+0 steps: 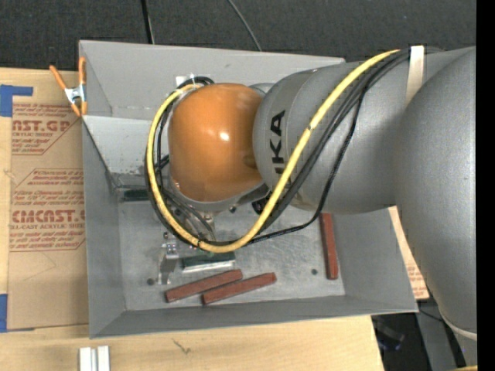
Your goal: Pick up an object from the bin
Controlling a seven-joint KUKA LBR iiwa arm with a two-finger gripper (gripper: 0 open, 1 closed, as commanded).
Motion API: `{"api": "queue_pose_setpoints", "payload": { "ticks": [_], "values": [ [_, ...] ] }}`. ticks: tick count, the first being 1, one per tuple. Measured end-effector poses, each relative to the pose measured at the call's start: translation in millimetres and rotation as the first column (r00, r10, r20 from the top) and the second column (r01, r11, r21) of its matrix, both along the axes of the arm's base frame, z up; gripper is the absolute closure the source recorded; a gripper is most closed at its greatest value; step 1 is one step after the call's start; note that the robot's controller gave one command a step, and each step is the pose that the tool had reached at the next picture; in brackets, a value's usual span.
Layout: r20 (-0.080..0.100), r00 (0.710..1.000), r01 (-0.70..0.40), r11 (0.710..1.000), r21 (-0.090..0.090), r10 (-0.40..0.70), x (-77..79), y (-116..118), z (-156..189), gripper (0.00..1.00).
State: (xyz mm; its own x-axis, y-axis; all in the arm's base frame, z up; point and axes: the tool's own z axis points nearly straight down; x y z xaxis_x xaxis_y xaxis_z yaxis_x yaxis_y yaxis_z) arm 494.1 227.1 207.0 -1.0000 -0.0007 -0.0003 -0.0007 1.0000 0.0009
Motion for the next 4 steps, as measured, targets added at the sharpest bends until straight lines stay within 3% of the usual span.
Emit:
{"api": "queue_pose_setpoints", "payload": {
  "ticks": [1, 2, 3, 4],
  "values": [
    [0.004, 0.996, -0.086, 0.996, 0.000, 0.086, 14.1, -47.9, -71.7, 0.00],
    [-0.006, 0.972, -0.234, 0.972, 0.000, 0.234, 6.8, -98.5, -63.0, 0.00],
    [0.002, 0.980, -0.197, 0.980, 0.000, 0.197, 19.0, -109.2, -63.6, 0.00],
    [-0.014, 0.987, -0.159, 0.987, -0.002, 0.159, 34.7, -104.2, -132.7, 0.00]
  ]
}}
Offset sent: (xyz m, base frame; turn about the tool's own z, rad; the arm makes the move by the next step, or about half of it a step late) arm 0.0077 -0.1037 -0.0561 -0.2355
